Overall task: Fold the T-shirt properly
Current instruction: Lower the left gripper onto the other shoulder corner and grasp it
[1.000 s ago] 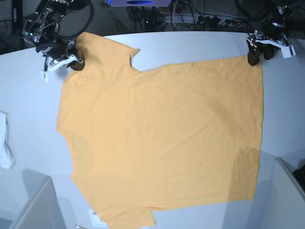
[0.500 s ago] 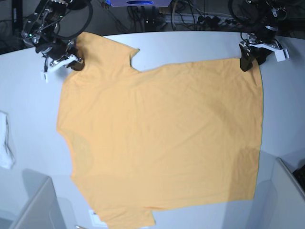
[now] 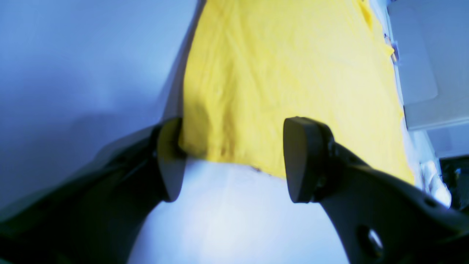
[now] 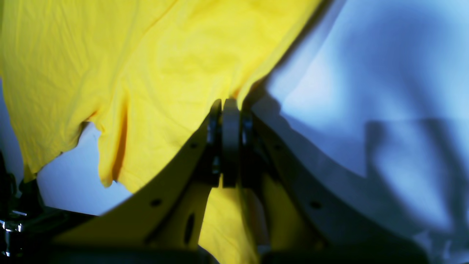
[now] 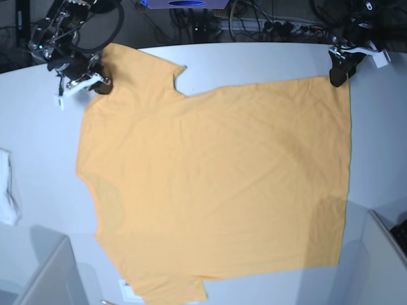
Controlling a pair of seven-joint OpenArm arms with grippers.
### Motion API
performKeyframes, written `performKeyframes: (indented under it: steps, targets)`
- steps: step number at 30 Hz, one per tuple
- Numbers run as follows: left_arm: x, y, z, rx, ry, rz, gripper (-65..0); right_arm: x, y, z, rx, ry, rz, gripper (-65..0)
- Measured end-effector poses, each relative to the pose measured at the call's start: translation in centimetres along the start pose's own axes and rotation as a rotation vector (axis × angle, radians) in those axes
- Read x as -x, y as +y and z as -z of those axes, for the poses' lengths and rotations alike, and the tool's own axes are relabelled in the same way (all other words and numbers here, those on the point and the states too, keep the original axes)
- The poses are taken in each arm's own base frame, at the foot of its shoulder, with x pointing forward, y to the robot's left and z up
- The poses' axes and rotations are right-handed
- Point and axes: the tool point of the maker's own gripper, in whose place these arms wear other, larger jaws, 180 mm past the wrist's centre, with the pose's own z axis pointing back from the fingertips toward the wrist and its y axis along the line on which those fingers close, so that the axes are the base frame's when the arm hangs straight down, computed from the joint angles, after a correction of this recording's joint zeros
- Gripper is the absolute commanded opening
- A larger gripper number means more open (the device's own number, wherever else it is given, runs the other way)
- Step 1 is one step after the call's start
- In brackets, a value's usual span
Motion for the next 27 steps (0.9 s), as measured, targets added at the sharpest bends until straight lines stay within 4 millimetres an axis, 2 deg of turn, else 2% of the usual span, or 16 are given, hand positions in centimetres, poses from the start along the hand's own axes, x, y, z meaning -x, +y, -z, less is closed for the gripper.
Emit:
performKeyframes:
  steps: [8,13,18,20,23,24,27]
  targets:
    - [-0.3,-0.4,0.6,0.012,-0.009,-0.002,-24.8,-0.1,0.0,0.1,0.003,0.004,-0.004,-65.0]
    - [0.6,-2.6,2.8,0.078,0.031,0.018,-25.3,-0.1,0.0,0.1,0.003,0.002,-0.004,-65.0]
    - [0.5,-2.5,2.9,0.068,0.03,0.011,-26.7,-0.2,0.0,0.1,0.002,-0.001,-0.004,-65.0]
    - [0.5,-2.3,2.9,0.054,0.032,-0.004,-34.7,-0.2,0.0,0.1,0.002,-0.001,-0.004,-65.0]
    - [1.3,-2.0,3.0,0.036,0.121,0.057,-59.4,-0.1,0.1,0.1,0.001,-0.001,-0.002,-65.0]
    - [1.7,-1.9,3.1,0.03,0.142,0.076,-65.0,-0.2,0.0,0.1,0.002,-0.003,0.001,-65.0]
    - [1.7,-1.8,3.0,0.027,0.163,0.089,-65.0,-0.1,0.0,0.0,0.001,-0.005,0.004,-65.0]
